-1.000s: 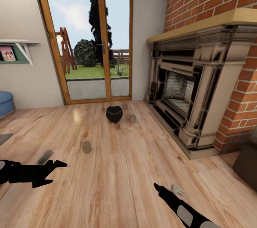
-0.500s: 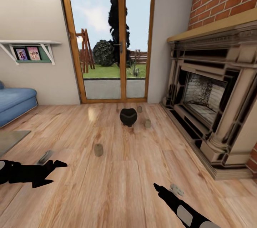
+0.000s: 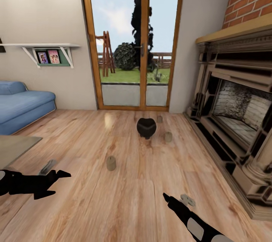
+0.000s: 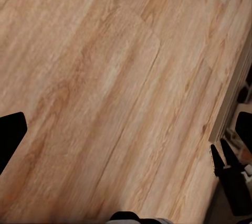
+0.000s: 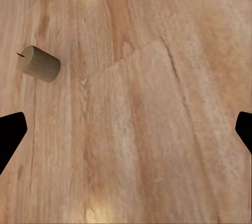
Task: Place each of the two pumpkins and all three candles from the living room inside a cabinet in the living room (use any cabinet), then make sure every cabinet is closed, and position the cauldron so it is next to a table in the living room.
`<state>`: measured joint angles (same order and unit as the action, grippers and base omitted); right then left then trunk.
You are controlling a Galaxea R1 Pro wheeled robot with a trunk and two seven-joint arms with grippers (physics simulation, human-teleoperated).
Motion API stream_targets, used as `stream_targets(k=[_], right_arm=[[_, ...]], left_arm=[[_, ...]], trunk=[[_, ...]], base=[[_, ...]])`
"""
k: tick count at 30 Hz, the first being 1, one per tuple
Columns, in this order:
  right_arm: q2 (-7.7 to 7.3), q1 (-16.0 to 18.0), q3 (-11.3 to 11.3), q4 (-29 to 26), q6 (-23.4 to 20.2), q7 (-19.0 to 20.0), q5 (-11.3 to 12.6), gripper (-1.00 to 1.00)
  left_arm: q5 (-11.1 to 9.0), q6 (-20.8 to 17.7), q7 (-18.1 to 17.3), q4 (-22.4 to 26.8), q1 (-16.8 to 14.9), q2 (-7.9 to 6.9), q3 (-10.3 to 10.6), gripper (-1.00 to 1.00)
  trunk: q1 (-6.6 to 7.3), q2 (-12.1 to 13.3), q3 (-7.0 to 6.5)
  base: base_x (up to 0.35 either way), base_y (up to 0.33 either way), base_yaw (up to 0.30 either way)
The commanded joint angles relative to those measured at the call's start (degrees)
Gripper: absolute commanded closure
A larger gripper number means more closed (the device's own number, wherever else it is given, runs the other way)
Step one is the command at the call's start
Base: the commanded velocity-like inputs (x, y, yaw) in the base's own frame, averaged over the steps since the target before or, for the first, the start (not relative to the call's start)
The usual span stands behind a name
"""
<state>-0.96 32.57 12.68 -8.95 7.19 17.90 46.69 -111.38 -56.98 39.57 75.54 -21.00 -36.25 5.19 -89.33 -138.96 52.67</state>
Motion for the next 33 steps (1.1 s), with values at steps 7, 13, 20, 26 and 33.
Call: stream_targets(k=[7, 13, 20, 26, 33], right_arm=[[-0.01, 0.04, 0.3, 0.07, 0.55, -0.03, -0.52, -1.0], [-0.01, 0.04, 0.25, 0.07, 0.78, 0.03, -0.63, -1.0], [-0.01, 0.04, 0.32, 0.15, 0.71, -3.9, -0.46, -1.0], [3.14, 0.13, 3.23, -3.47, 0.18, -23.64, -1.84, -1.0], [6.43, 0.56, 9.16, -19.44, -12.79, -45.87, -3.12, -1.0]], left_arm=[[-0.59, 0.11, 0.77, 0.05, -0.07, -0.05, 0.08, -1.0], [-0.59, 0.11, 0.82, -0.15, -0.06, -0.05, 0.08, -1.0], [-0.36, 0.18, 1.06, -0.13, -0.07, -0.02, 0.56, -1.0], [14.66, 0.34, 0.9, -0.07, -0.05, 0.93, 0.1, -1.0], [21.99, 0.9, 1.27, 0.29, -0.04, 4.2, -0.39, -1.0]], trunk=[[-0.01, -0.02, 0.06], [-0.01, -0.02, 0.06], [-0.01, -0.02, 0.06], [-0.01, -0.02, 0.06], [-0.01, -0.02, 0.06]], base=[[0.168, -0.139, 0.01], [0.047, -0.003, 0.0], [0.135, 0.0, 0.0], [0.129, 0.0, 0.0], [0.103, 0.0, 0.0]])
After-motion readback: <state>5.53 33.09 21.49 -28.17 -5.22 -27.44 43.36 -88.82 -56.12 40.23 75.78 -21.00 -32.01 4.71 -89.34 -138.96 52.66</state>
